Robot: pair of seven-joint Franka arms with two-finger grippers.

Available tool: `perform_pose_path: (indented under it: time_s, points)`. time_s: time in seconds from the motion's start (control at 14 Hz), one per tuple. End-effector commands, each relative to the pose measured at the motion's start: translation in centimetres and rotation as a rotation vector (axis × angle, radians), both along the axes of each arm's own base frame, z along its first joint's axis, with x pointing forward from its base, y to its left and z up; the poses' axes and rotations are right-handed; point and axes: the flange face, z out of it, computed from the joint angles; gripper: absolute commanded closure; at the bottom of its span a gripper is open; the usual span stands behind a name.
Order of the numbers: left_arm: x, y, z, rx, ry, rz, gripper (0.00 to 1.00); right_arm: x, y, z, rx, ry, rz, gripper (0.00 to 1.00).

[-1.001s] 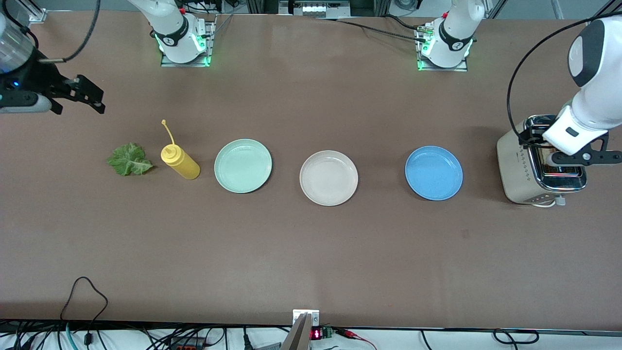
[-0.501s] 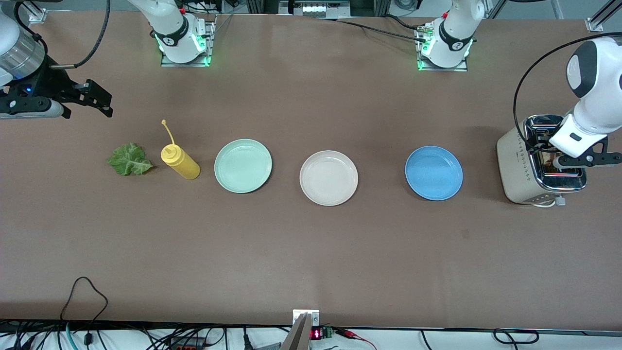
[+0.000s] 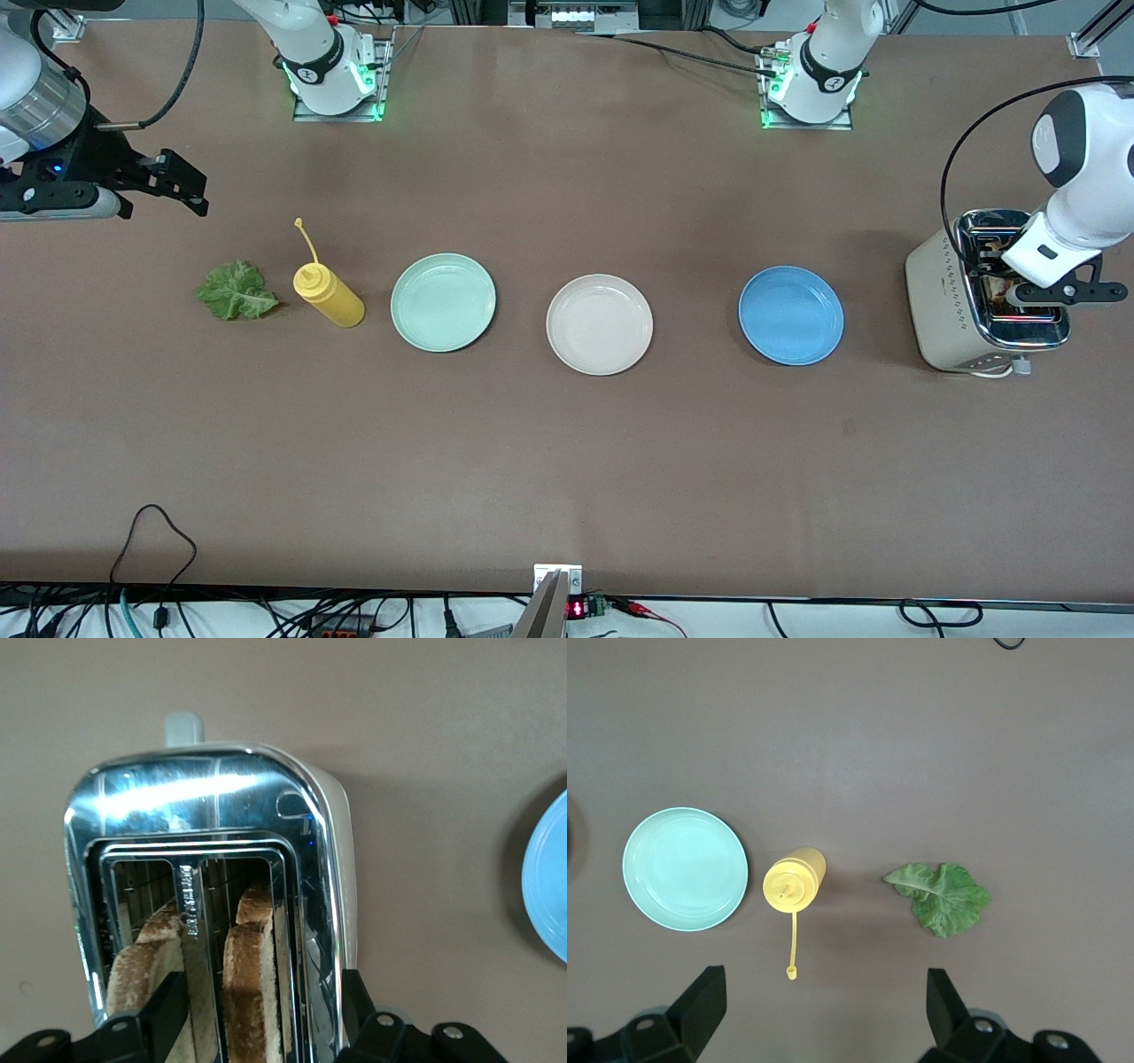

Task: Make sandwich in beige plate with both arms
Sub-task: 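Lower the left gripper into the toaster while the right gripper moves out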

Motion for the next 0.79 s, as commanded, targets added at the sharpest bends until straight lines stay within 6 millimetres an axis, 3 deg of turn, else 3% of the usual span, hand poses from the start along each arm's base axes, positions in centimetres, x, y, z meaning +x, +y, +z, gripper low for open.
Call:
perform_pose_path:
  time_s: [0.0, 0.21, 0.5, 0.72]
  points:
    - [-0.2, 0.5, -0.4, 0.011, 0.029, -0.022, 0.80, -0.2, 0.1, 0.0, -0.005, -0.010, 0.017, 0.00]
    - [-0.2, 0.6, -0.1, 0.012, 0.039, -0.018, 0.98, -0.2, 0.1, 0.0, -0.005, -0.008, 0.024, 0.00]
    - [0.0, 0.8, 0.9, 0.017, 0.048, -0.008, 0.99, -0.3, 0.1, 0.0, -0.006, -0.004, 0.026, 0.00]
    - [1.0, 0.7, 4.7, 0.029, 0.112, 0.019, 0.99, -0.3, 0.0, 0.2, -0.006, -0.005, 0.023, 0.00]
